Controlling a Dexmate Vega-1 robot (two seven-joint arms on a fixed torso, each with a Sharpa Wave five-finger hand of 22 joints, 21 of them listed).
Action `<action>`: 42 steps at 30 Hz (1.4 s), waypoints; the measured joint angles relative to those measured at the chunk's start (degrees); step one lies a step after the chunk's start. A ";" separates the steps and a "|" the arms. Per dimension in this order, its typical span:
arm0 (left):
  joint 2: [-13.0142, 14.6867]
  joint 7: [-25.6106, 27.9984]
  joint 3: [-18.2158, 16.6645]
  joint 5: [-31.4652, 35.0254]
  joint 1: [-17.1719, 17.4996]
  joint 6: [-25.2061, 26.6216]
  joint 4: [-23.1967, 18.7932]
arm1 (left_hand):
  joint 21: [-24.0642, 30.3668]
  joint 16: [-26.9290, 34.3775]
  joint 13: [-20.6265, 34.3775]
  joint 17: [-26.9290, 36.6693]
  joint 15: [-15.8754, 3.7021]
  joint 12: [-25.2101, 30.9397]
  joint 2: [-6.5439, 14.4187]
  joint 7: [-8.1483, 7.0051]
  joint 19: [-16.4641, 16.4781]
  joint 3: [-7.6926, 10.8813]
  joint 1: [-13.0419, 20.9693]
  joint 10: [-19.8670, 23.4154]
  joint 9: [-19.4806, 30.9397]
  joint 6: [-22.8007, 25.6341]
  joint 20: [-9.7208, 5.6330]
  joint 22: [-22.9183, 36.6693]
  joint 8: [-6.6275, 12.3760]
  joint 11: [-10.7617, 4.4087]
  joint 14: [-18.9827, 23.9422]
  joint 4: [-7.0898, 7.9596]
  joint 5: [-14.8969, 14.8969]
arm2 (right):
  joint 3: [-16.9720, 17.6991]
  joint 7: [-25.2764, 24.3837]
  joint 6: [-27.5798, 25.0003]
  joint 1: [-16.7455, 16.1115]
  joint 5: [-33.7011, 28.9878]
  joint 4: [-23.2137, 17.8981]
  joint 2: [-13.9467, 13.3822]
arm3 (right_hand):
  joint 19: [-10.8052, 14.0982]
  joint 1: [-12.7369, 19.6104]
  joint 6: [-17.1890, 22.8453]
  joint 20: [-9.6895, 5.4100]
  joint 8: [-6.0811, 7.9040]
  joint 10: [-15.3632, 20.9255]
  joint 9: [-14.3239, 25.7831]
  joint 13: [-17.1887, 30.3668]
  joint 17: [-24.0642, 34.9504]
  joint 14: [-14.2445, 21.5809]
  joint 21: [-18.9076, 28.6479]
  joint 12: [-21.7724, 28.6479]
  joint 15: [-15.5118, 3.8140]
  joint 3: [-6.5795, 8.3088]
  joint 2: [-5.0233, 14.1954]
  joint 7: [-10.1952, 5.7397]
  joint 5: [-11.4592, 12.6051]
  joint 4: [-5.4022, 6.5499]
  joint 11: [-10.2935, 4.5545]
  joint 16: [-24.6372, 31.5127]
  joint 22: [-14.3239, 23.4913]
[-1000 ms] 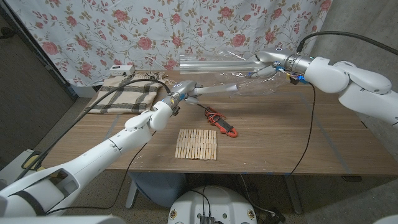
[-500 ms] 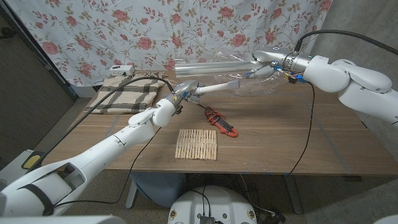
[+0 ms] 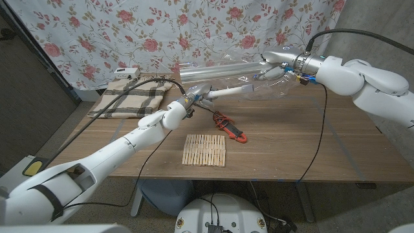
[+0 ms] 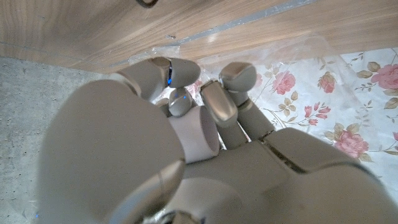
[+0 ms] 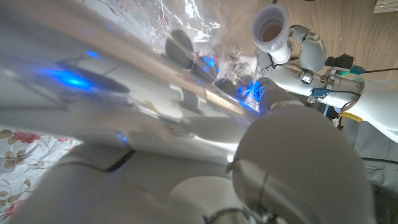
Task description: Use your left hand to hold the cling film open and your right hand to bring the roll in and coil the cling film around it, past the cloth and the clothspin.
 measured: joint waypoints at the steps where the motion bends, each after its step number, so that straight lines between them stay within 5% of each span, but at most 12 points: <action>1: -0.10 0.00 0.10 -0.03 -0.12 -0.06 0.17 | 0.00 0.00 0.00 0.00 0.00 0.00 0.00 0.00 0.00 -0.10 0.00 0.00 0.00 0.00 0.00 -0.04 0.00 0.00 0.00 0.10 0.00 | 0.08 -0.11 0.20 -0.07 -0.11 -0.04 -0.04 | 0.00 0.00 0.00 0.00 0.14 0.00 -0.05 0.00 0.00 0.00 0.03 0.00 0.00 0.00 0.00 0.00 0.00 0.00 0.00 0.00 0.00; 21: -0.10 1.40 -0.92 -1.33 1.26 3.55 -1.09 | 0.00 -0.01 -0.02 0.01 0.21 0.00 0.49 -0.08 0.00 -0.33 0.50 0.00 0.00 -0.07 0.00 -1.04 0.01 0.00 0.20 0.33 -0.24 | 3.55 -2.69 3.06 -4.71 -1.51 0.02 -1.82 | 0.04 -0.46 0.97 -0.01 0.78 0.22 -0.81 0.00 0.00 0.13 0.14 0.00 0.11 1.63 -0.20 0.54 0.00 -0.60 0.20 0.00 0.03; 30: -0.56 3.33 -1.85 -1.86 2.14 8.25 -2.45 | 0.00 -0.48 -0.03 -0.27 0.03 0.00 0.67 0.22 0.55 -0.86 1.76 -0.01 0.00 -0.39 0.07 -1.44 0.28 0.01 0.48 0.38 -0.24 | 3.34 -2.88 6.98 -4.51 -2.10 1.81 -2.32 | 0.44 -0.50 2.19 -0.03 1.69 0.84 -1.51 -1.18 0.00 0.55 0.16 0.00 0.28 3.29 -0.25 1.77 0.00 -2.24 0.20 0.00 0.03; 42: -1.10 5.78 -2.52 -2.71 2.75 11.89 -3.48 | 0.00 -0.66 -0.03 -0.27 0.20 0.00 0.84 0.22 0.76 -1.04 1.93 -0.02 0.00 -0.39 -0.13 -0.62 0.31 0.01 0.83 0.56 -0.24 | 1.63 1.21 11.42 -3.00 -3.73 2.95 -3.44 | -0.31 -1.17 3.31 -0.11 2.51 1.15 -2.70 -1.20 -0.01 0.83 0.27 -0.01 0.41 3.60 -0.28 2.07 0.00 -4.14 0.49 0.00 0.03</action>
